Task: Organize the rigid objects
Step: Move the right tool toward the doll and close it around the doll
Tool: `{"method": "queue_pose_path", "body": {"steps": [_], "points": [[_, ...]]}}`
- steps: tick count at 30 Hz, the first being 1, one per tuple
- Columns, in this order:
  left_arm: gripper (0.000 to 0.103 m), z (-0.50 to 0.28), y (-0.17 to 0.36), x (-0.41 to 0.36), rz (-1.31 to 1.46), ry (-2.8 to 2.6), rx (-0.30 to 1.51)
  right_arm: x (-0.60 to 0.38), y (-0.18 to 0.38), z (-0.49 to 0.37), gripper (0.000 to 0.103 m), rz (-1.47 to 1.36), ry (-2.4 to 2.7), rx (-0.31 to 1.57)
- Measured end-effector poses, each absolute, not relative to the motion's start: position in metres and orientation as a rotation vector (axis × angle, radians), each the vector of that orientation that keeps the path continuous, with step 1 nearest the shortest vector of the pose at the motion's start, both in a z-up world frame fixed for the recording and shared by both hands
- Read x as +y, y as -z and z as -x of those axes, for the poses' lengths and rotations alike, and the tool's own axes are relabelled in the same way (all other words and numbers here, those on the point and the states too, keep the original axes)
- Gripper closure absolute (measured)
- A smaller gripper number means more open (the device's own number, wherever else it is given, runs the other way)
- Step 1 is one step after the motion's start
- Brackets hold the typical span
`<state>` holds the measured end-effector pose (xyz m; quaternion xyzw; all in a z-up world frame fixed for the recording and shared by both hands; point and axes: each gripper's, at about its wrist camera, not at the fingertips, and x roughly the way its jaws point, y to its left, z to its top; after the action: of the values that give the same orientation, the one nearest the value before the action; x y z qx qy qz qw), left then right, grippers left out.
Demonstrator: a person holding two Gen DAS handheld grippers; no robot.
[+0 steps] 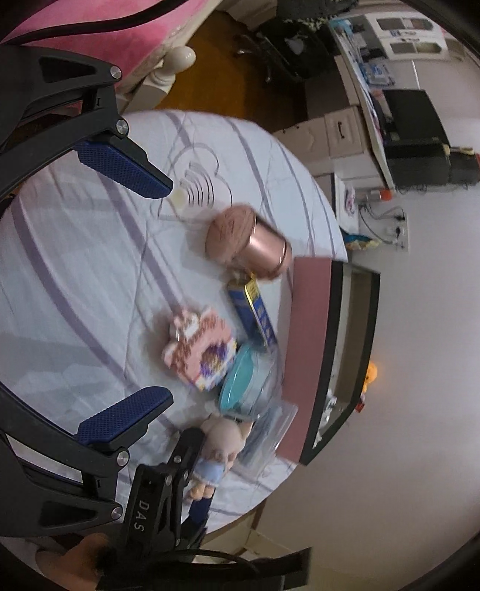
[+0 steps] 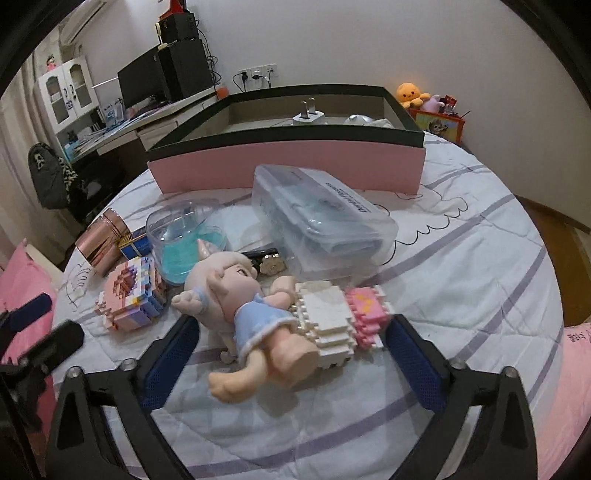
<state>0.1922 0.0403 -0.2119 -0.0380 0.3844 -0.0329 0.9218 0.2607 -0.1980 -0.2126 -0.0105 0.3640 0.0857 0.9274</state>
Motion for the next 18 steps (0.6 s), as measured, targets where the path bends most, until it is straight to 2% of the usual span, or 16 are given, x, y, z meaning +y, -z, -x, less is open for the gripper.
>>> {"method": "queue_pose_path", "body": {"steps": [3, 4, 8, 9, 10, 11, 12, 17, 18], "points": [[0.000, -0.195, 0.214, 0.026, 0.062, 0.100, 0.799, -0.203, 0.211, -0.262, 0.018, 0.027, -0.210, 0.746], [0.000, -0.196, 0.215, 0.022, 0.056, 0.107, 0.804, -0.206, 0.212, -0.260, 0.028, 0.033, -0.209, 0.741], [0.000, -0.204, 0.219, 0.006, 0.030, 0.127, 0.822, -0.220, 0.213, -0.247, 0.031, 0.020, -0.238, 0.730], [0.000, -0.207, 0.220, 0.004, 0.028, 0.124, 0.832, -0.223, 0.214, -0.244, 0.036, 0.018, -0.239, 0.731], [0.000, -0.211, 0.221, 0.002, 0.029, 0.117, 0.845, -0.224, 0.214, -0.241, 0.056, 0.020, -0.239, 0.731], [0.000, -0.214, 0.222, 0.001, 0.032, 0.121, 0.851, -0.227, 0.213, -0.236, 0.070, 0.020, -0.234, 0.721], [0.000, -0.217, 0.223, 0.000, 0.033, 0.124, 0.855, -0.231, 0.213, -0.232, 0.081, 0.016, -0.229, 0.718], [0.000, -0.239, 0.236, -0.004, 0.025, 0.091, 0.912, -0.242, 0.214, -0.233, 0.076, -0.043, -0.273, 0.746], [0.000, -0.241, 0.237, -0.006, 0.011, 0.082, 0.917, -0.241, 0.213, -0.233, 0.067, -0.041, -0.270, 0.741]]}}
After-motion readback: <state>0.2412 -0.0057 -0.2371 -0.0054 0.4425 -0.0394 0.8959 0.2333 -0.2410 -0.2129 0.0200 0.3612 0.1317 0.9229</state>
